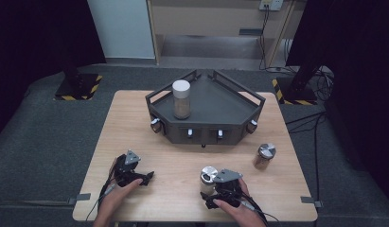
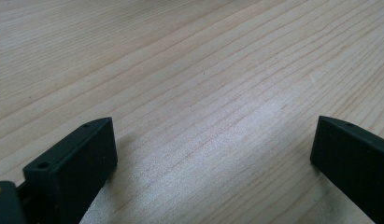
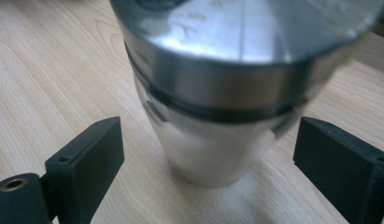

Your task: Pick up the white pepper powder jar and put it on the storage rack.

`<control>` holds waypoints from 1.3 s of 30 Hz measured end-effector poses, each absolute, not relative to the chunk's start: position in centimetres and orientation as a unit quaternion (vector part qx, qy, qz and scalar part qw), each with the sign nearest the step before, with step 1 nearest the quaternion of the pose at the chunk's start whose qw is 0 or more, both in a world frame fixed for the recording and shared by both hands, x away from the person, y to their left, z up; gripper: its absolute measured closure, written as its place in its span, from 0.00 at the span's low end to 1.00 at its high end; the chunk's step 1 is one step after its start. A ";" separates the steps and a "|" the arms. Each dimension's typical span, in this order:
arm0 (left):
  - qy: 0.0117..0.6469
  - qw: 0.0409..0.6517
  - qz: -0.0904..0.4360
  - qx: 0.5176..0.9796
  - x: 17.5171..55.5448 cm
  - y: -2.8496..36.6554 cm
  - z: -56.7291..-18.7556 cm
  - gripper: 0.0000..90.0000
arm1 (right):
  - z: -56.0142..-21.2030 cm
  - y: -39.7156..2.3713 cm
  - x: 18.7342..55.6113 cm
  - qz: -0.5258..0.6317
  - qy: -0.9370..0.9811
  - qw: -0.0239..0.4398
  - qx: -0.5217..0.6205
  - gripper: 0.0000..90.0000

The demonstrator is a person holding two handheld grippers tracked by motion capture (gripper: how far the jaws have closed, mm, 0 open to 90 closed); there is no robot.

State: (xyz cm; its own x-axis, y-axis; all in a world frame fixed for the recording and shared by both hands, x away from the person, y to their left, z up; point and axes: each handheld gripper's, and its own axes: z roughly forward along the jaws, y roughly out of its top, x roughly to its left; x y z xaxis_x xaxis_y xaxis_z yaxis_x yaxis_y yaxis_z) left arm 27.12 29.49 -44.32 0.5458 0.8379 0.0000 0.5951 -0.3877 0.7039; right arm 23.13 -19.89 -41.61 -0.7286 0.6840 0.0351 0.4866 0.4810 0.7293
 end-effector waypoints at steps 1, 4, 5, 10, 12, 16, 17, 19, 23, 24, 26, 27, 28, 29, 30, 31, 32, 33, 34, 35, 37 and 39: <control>0.441 0.335 0.181 0.813 27.1 29.5 -44.3 0.00 | -41.6 -19.7 23.2 0.375 0.850 0.131 0.345 0.12; 0.441 0.335 0.181 0.813 27.1 29.5 -44.3 0.00 | -41.7 -19.3 23.3 0.376 0.850 0.133 0.343 0.14; 0.441 0.335 0.182 0.813 27.1 29.5 -44.3 0.00 | -41.8 -19.2 23.4 0.377 0.850 0.133 0.343 0.15; 0.441 0.335 0.181 0.813 27.1 29.5 -44.3 0.00 | -42.1 -18.6 23.5 0.378 0.850 0.137 0.341 0.19; 0.441 0.335 0.181 0.813 27.1 29.5 -44.3 0.00 | -42.1 -18.4 23.6 0.377 0.849 0.141 0.342 0.21; 0.441 0.335 0.182 0.813 27.1 29.5 -44.3 0.00 | -42.3 -18.2 23.5 0.376 0.847 0.150 0.344 0.28; 0.441 0.335 0.182 0.813 27.1 29.5 -44.3 0.00 | -42.3 -18.2 23.4 0.377 0.846 0.153 0.344 0.29; 0.441 0.335 0.182 0.813 27.1 29.5 -44.3 0.00 | -42.4 -18.2 23.4 0.378 0.845 0.156 0.345 0.32; 0.441 0.335 0.182 0.813 27.1 29.5 -44.3 0.00 | -42.3 -18.4 23.3 0.379 0.843 0.157 0.348 0.35; 0.441 0.335 0.182 0.813 27.1 29.5 -44.3 0.00 | -42.3 -18.3 23.3 0.377 0.844 0.157 0.347 0.35; 0.441 0.335 0.182 0.813 27.1 29.5 -44.3 0.00 | -42.1 -18.2 23.2 0.373 0.847 0.160 0.344 0.35; 0.441 0.335 0.182 0.813 27.1 29.5 -44.3 0.00 | -42.0 -18.2 23.1 0.373 0.847 0.161 0.344 0.35; 0.441 0.335 0.182 0.813 27.1 29.5 -44.3 0.00 | -41.9 -18.3 23.1 0.375 0.847 0.162 0.342 0.35; 0.441 0.335 0.182 0.813 27.1 29.5 -44.3 0.00 | -41.7 -18.3 23.1 0.376 0.846 0.162 0.341 0.35; 0.441 0.335 0.182 0.813 27.1 29.5 -44.3 0.00 | -41.5 -18.3 23.0 0.377 0.846 0.163 0.340 0.35; 0.441 0.335 0.182 0.813 27.1 29.5 -44.3 0.00 | -41.3 -18.4 23.0 0.378 0.846 0.163 0.340 0.35; 0.441 0.335 0.182 0.813 27.1 29.5 -44.3 0.00 | -41.1 -18.4 23.1 0.379 0.845 0.162 0.340 0.35; 0.441 0.335 0.182 0.813 27.1 29.5 -44.3 0.00 | -40.9 -18.5 23.1 0.380 0.844 0.161 0.342 0.35; 0.441 0.335 0.182 0.813 27.1 29.5 -44.3 0.00 | -40.7 -18.5 23.2 0.380 0.844 0.161 0.342 0.35; 0.441 0.334 0.182 0.813 27.1 29.5 -44.3 0.00 | -40.4 -18.6 23.2 0.379 0.845 0.161 0.341 0.35; 0.441 0.335 0.182 0.813 27.1 29.5 -44.3 0.00 | -40.0 -18.6 23.3 0.377 0.847 0.162 0.339 0.35; 0.441 0.335 0.182 0.813 27.1 29.5 -44.3 0.00 | -39.6 -18.6 23.4 0.376 0.847 0.163 0.337 0.35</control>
